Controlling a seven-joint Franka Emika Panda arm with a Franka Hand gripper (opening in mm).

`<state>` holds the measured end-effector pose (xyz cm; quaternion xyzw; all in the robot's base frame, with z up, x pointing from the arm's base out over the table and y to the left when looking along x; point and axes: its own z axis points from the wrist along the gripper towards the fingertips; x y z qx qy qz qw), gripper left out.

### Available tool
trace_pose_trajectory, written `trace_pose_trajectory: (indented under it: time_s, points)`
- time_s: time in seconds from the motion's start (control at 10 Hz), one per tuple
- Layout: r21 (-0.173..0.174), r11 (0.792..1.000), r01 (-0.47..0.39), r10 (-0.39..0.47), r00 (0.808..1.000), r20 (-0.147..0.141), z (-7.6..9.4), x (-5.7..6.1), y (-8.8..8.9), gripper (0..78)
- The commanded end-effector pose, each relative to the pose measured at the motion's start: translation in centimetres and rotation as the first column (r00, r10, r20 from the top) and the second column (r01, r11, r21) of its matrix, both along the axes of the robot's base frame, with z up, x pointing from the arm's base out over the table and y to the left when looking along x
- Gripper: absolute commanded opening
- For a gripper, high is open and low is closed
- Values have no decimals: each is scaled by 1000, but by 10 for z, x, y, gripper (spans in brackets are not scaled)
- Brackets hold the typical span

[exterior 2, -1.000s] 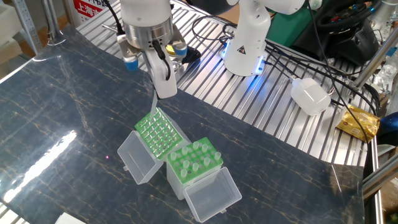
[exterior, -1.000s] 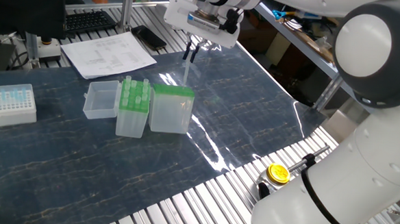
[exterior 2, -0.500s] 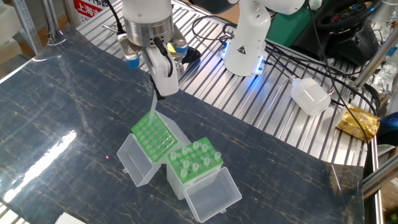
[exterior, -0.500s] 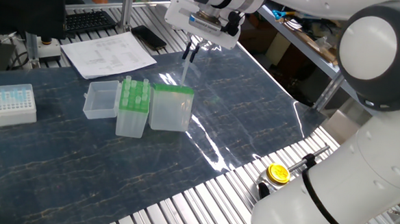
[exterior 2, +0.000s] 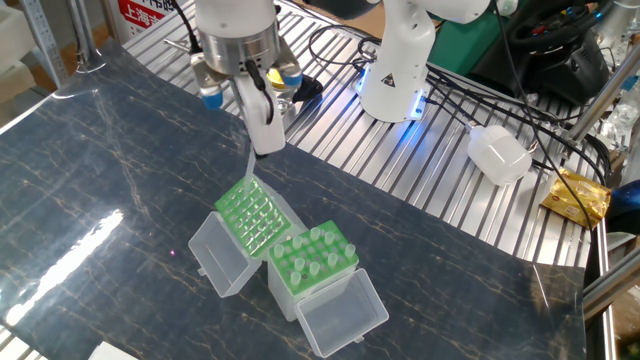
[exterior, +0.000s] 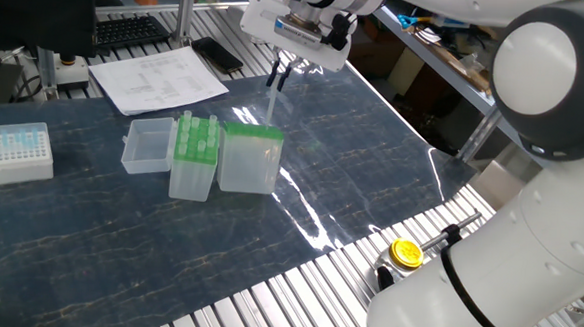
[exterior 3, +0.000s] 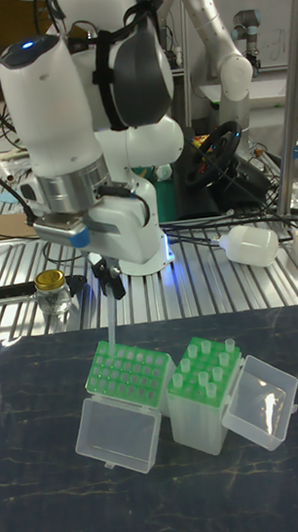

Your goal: Transfer all large pipette tips from one holder to another

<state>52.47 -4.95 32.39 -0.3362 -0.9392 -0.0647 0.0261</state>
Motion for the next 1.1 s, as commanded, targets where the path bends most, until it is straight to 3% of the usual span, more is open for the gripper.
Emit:
trace_pose_trajectory:
  time_s: [0.1, 0.5, 0.6, 0.9, 1.1]
  points:
    - [12, 999, 29, -29, 1000, -4, 16, -13, 7, 11]
    - [22, 997, 74, -74, 997, -14, 35, -30, 20, 11]
    - [45, 994, 100, -99, 995, -24, 39, -35, 24, 11]
    - [84, 984, 157, -154, 987, -44, 41, -44, 34, 11]
    - [84, 980, 183, -179, 983, -48, 40, -52, 41, 11]
